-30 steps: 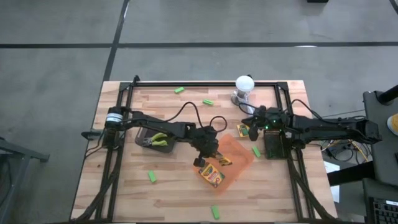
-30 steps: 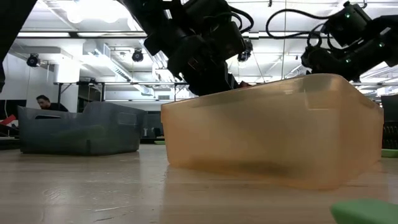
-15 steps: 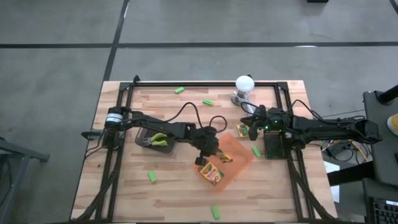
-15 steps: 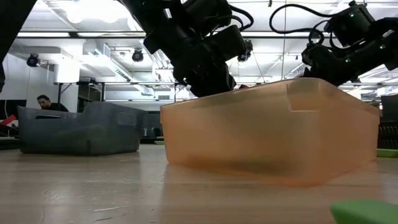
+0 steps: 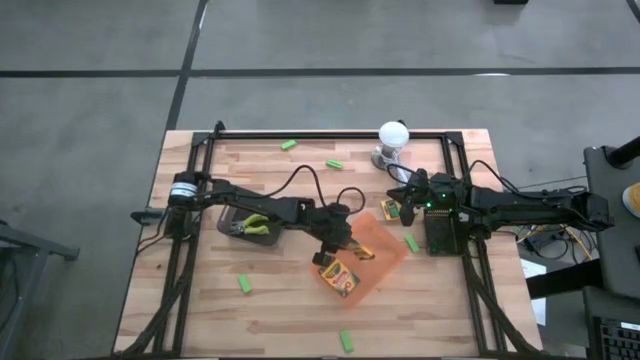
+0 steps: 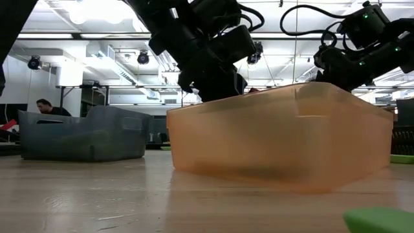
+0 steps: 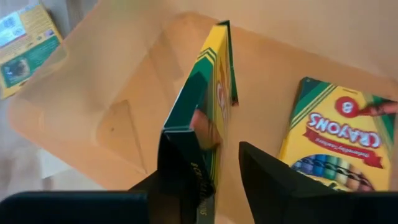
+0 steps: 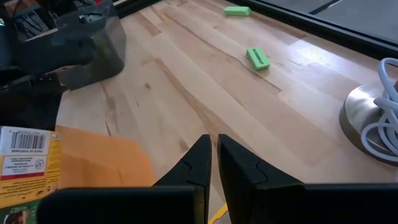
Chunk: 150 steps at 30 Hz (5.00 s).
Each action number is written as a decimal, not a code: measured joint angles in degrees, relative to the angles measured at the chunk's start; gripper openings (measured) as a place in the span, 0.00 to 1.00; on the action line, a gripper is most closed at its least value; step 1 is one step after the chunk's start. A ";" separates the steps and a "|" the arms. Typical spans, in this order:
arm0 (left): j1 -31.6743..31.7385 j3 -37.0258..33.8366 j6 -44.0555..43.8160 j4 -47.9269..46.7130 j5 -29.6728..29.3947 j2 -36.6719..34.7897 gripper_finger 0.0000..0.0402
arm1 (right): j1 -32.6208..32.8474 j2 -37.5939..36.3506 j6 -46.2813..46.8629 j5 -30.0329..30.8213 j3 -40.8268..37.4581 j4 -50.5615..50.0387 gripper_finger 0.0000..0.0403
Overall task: Pick & Place School Supplies
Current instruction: Put the left crayon box into the orange bin, then put the crayon box into the orange bin
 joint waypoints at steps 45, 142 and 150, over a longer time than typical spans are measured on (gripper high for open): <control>-1.72 0.08 37.20 -7.27 -4.79 0.04 0.30 | -0.02 0.00 0.42 0.11 -0.02 0.00 0.07; 21.29 3.65 -86.59 30.55 11.05 -2.78 0.30 | 0.00 14.20 27.99 13.53 22.87 -42.53 0.07; 23.46 3.63 -81.42 25.40 12.40 -2.78 0.30 | -0.01 8.75 38.76 11.76 25.08 -51.34 0.07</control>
